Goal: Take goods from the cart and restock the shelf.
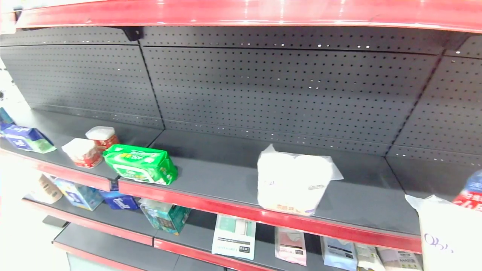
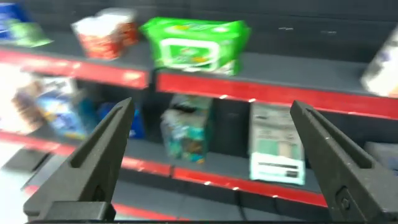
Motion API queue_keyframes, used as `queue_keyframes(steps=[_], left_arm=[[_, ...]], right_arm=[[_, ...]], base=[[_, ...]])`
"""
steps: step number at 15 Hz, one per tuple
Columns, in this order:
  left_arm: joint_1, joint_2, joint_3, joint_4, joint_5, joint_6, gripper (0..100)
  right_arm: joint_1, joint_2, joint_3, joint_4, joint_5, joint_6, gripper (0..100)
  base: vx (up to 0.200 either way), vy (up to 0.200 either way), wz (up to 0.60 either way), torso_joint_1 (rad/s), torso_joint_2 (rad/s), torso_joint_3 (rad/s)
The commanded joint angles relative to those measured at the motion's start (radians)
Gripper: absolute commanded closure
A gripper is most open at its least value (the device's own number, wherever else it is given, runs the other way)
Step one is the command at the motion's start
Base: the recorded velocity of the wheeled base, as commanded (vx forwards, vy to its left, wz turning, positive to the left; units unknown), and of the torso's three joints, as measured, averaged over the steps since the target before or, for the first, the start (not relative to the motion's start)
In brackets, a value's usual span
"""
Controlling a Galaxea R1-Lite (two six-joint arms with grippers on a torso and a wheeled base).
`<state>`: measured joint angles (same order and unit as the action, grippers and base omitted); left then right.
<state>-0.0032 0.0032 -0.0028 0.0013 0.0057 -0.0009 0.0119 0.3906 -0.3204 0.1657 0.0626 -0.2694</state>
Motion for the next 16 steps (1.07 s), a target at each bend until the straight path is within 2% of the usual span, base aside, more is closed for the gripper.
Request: queue_keyframes(steps=[1,3,5,8,9,11,14,16], left_arm=[[0.000,-0.002,0.001,0.000,0.000,0.004,0],[0.000,-0.002,0.001,0.000,0.000,0.001,0],[0.000,-0.002,0.001,0.000,0.000,0.002,0],[0.000,-0.002,0.001,0.000,0.000,0.002,0],[0.000,-0.002,0.001,0.000,0.000,0.002,0],[0.000,-0.002,0.001,0.000,0.000,0.002,0],[0.000,-0.002,0.001,0.000,0.000,0.002,0],[0.000,-0.002,0.001,0.000,0.000,0.002,0]], right_arm=[[0.000,0.008,-0.003,-0.002,0.002,-0.001,100],[0.003,0.060,-0.020,-0.026,0.020,0.007,100],[0.002,0.166,-0.017,-0.123,0.057,0.016,100],[-0.004,0.364,-0.016,-0.307,0.057,0.021,100],[-0.013,0.491,-0.014,-0.414,0.057,0.041,100],[-0.015,0.613,-0.012,-0.514,0.057,0.033,100],[-0.020,0.714,-0.020,-0.558,0.057,0.016,100],[-0.021,0.833,-0.022,-0.669,0.057,0.018,100]], base=[[0.000,0.000,0.00,0.000,0.00,0.000],[0.000,0.000,0.00,0.000,0.00,0.000],[0.000,0.000,0.00,0.000,0.00,0.000],[0.000,0.000,0.00,0.000,0.00,0.000],[0.000,0.000,0.00,0.000,0.00,0.000],[0.000,0.000,0.00,0.000,0.00,0.000],[0.000,0.000,0.00,0.000,0.00,0.000],[0.000,0.000,0.00,0.000,0.00,0.000]])
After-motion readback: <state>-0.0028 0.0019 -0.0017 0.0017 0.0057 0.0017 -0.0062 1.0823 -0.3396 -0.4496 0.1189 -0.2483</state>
